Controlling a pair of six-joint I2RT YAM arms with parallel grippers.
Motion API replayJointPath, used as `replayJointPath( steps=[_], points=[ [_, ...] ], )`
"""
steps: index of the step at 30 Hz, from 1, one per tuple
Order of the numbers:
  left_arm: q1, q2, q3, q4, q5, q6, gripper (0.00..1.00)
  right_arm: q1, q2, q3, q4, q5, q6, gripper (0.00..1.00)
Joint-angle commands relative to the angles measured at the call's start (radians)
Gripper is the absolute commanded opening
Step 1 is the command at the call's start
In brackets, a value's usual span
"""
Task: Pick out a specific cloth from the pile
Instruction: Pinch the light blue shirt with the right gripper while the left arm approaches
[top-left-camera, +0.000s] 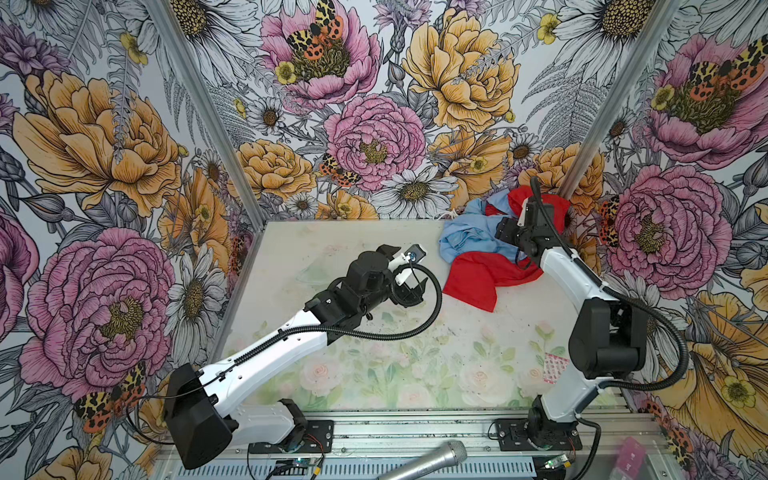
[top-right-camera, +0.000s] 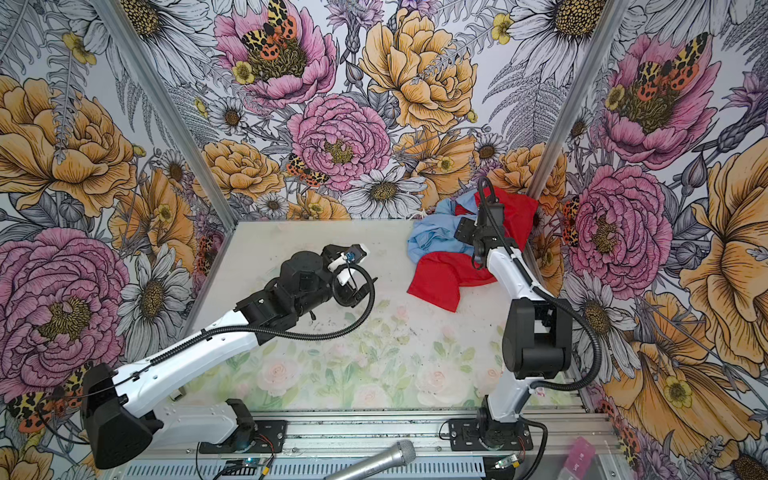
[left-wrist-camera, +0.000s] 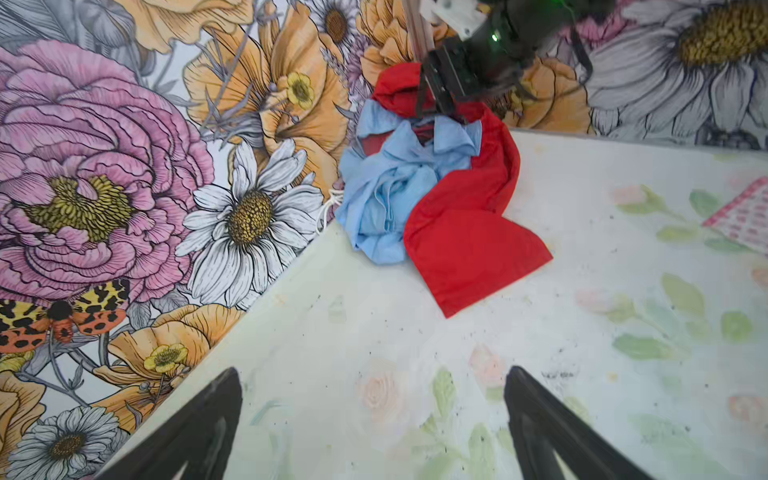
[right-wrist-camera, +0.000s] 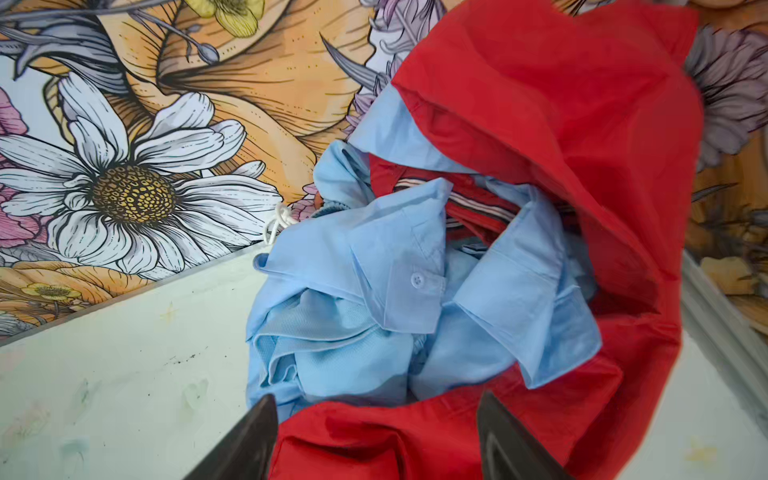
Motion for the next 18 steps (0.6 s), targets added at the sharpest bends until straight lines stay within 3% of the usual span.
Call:
replayJointPath(
  steps=[1, 4, 11, 18],
  points=[
    [0.010, -0.057, -0.085, 0.210, 0.058, 0.084, 0.99, 0.021, 0.065, 0.098, -0.013, -0.082, -0.013, 0.75],
    [0.015, -0.061, -0.073, 0.208, 0.015, 0.028, 0.99, 0.045, 0.141, 0.193, -0.015, -0.087, -0.053, 0.76],
    [0.031, -0.046, -0.082, 0.220, -0.079, 0.040, 0.99, 0.052, 0.377, 0.434, -0.022, -0.082, -0.014, 0.72],
    [0.103, -0.039, -0.060, 0.219, -0.031, -0.055, 0.99, 0.065, 0.504, 0.566, -0.023, -0.030, -0.032, 0.69]
  ],
)
